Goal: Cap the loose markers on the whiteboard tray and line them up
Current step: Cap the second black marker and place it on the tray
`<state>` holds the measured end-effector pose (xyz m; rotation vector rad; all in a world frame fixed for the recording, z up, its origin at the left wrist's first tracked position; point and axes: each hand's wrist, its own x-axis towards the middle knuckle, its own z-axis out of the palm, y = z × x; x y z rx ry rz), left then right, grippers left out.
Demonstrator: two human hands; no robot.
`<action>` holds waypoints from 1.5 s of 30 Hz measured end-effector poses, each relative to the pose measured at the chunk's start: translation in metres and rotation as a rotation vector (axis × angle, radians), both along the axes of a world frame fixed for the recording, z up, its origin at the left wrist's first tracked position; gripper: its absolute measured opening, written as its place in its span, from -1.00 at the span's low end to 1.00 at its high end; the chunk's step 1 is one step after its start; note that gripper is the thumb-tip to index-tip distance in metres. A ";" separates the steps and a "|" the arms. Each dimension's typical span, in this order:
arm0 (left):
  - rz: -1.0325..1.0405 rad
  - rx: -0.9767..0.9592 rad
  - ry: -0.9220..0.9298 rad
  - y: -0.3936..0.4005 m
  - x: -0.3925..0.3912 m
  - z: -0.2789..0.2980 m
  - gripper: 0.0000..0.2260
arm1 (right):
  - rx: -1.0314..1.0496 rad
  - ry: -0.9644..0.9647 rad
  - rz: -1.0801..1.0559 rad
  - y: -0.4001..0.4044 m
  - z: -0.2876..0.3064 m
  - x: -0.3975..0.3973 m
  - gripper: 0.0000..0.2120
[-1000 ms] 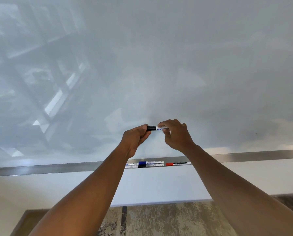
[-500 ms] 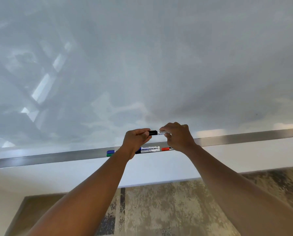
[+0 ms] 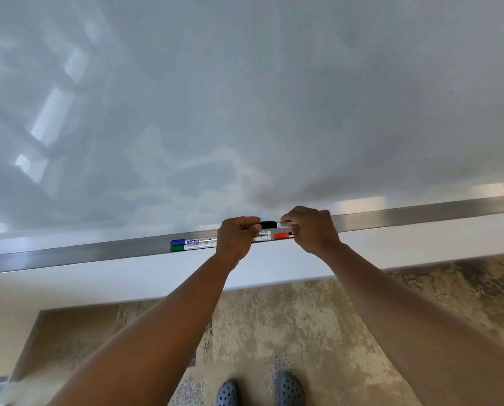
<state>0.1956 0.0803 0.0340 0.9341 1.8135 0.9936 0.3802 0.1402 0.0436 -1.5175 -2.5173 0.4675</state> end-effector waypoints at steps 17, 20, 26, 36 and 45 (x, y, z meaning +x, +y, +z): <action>-0.302 -0.083 0.726 0.024 0.002 -0.051 -0.70 | -0.042 -0.153 -0.084 0.044 -0.067 0.004 -0.62; -0.372 -0.061 0.823 0.029 0.000 -0.058 -0.66 | -0.032 -0.163 -0.081 0.048 -0.074 0.006 -0.61; -0.433 -0.160 0.890 0.028 0.000 -0.067 -0.62 | -0.065 -0.190 -0.043 0.051 -0.082 0.008 -0.61; -0.425 -0.125 0.893 0.025 -0.006 -0.069 -0.67 | -0.137 -0.168 0.005 0.053 -0.080 0.010 -0.57; -0.408 -0.107 0.891 0.023 -0.008 -0.070 -0.68 | -0.160 -0.090 -0.029 0.047 -0.085 0.007 -0.67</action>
